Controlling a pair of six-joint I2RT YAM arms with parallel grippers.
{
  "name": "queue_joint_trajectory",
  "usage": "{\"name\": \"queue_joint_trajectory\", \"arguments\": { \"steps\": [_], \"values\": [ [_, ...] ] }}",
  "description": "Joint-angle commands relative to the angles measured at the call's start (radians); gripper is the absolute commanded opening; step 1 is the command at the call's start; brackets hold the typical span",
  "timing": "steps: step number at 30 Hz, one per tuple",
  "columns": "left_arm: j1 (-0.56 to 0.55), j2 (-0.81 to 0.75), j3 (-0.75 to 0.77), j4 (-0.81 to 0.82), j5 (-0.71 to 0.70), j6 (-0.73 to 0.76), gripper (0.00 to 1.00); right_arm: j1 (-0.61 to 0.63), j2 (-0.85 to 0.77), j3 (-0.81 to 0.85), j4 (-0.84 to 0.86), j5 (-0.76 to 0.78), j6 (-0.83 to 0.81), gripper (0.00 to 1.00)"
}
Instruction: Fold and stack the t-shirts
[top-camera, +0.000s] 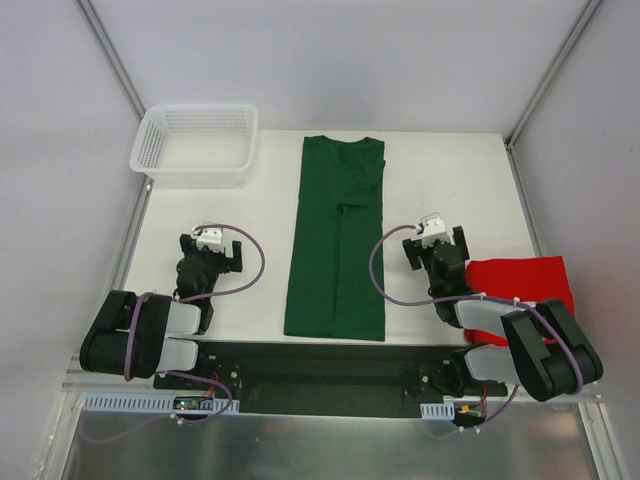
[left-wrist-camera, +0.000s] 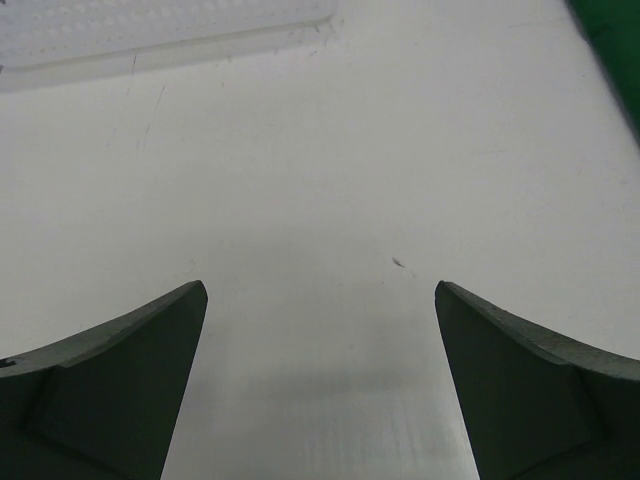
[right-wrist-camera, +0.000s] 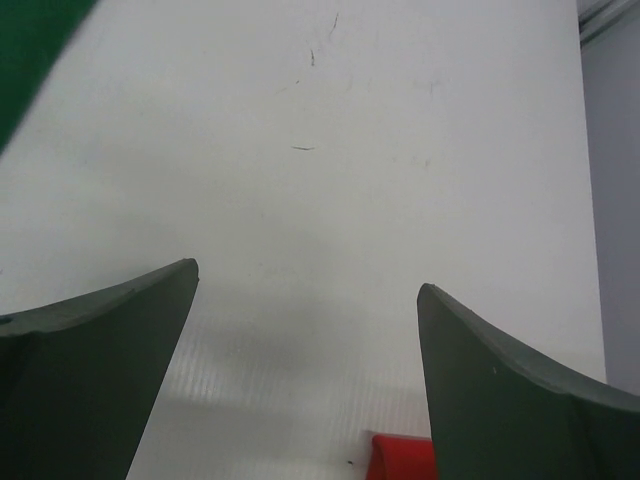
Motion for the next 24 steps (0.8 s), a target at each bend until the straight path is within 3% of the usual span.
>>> {"name": "queue_joint_trajectory", "arguments": {
  "steps": [1,6,10,15,16,20,23,24],
  "values": [
    [-0.011,-0.005,0.003,0.129,-0.018,0.000,0.99,0.050,0.017,0.003,0.159,0.099,-0.067,0.96],
    [-0.011,-0.013,-0.002,0.118,-0.035,-0.006,0.99,0.005,-0.007,-0.032,0.187,0.090,-0.010,0.96],
    [-0.011,-0.015,0.009,0.095,-0.033,-0.009,0.99,-0.169,-0.032,-0.061,0.216,-0.090,0.132,0.96],
    [-0.011,-0.016,0.009,0.092,-0.032,-0.008,0.99,-0.253,0.029,-0.080,0.283,-0.322,0.142,0.96],
    [-0.011,-0.016,0.006,0.095,-0.032,-0.006,0.99,-0.253,0.048,-0.101,0.353,-0.324,0.137,0.96],
    [-0.011,-0.018,0.006,0.092,0.002,0.006,0.99,-0.253,0.045,-0.094,0.337,-0.298,0.152,0.96],
    [-0.011,-0.016,0.007,0.090,0.000,0.005,0.99,-0.261,0.057,0.004,0.158,-0.130,0.226,0.96],
    [-0.011,-0.015,0.021,0.081,-0.013,0.005,0.99,-0.278,0.051,0.001,0.161,-0.149,0.244,0.96]
  ]
}}
